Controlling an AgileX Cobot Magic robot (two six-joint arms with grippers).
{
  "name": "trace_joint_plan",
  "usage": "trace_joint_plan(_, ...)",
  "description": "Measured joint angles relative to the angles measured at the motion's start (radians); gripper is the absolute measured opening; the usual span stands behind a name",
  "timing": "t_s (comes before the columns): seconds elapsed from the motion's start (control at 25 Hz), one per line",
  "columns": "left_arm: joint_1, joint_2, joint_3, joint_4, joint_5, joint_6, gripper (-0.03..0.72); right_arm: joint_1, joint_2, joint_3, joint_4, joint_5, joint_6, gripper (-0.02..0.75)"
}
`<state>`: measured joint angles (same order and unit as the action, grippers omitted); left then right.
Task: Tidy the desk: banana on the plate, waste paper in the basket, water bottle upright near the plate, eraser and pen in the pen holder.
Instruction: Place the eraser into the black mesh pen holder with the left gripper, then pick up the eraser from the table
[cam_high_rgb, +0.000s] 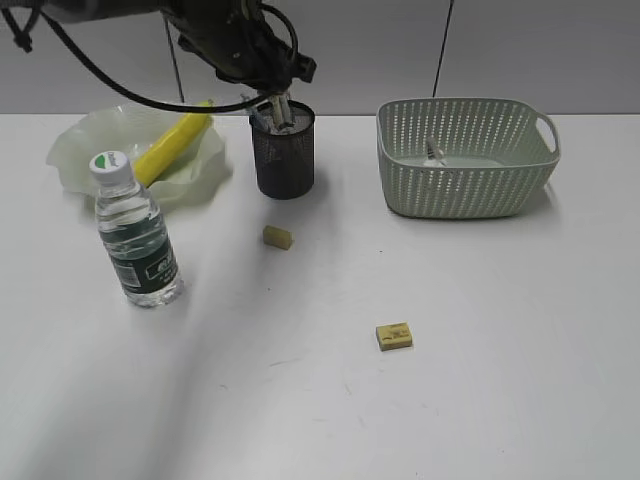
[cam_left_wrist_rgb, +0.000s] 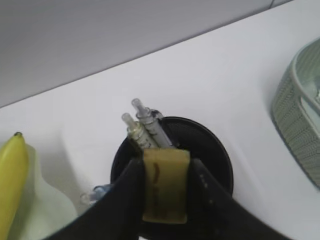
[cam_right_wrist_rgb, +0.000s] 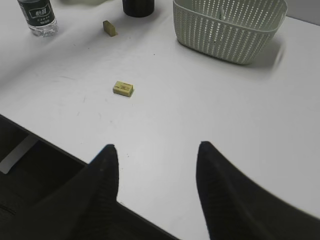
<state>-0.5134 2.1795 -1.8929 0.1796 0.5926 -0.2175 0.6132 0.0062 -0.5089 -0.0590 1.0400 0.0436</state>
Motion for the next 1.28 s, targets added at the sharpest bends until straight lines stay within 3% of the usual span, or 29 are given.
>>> trace_joint_plan(0.32,0.0,0.054,0.0,-0.032,-0.034,0.0,0.2,0.0,0.0,0.0,0.0,0.0,0.0,0.405)
trace_joint_plan(0.56,0.0,0.057,0.0,-0.032,-0.062,-0.001,0.48,0.0,0.0,0.0,0.0,0.0,-0.001,0.403)
trace_joint_plan(0.64,0.0,0.056,0.0,-0.032,-0.062,-0.001,0.518,0.0,0.0,0.0,0.0,0.0,-0.001,0.403)
trace_joint_plan(0.96,0.0,-0.101,0.0,-0.048,0.014,-0.001,0.535,0.0,0.0,0.0,0.0,0.0,-0.001,0.402)
trace_joint_plan(1.28,-0.001,-0.372,0.0,-0.072,0.385,0.01,0.536,0.0,0.0,0.0,0.0,0.0,-0.001,0.402)
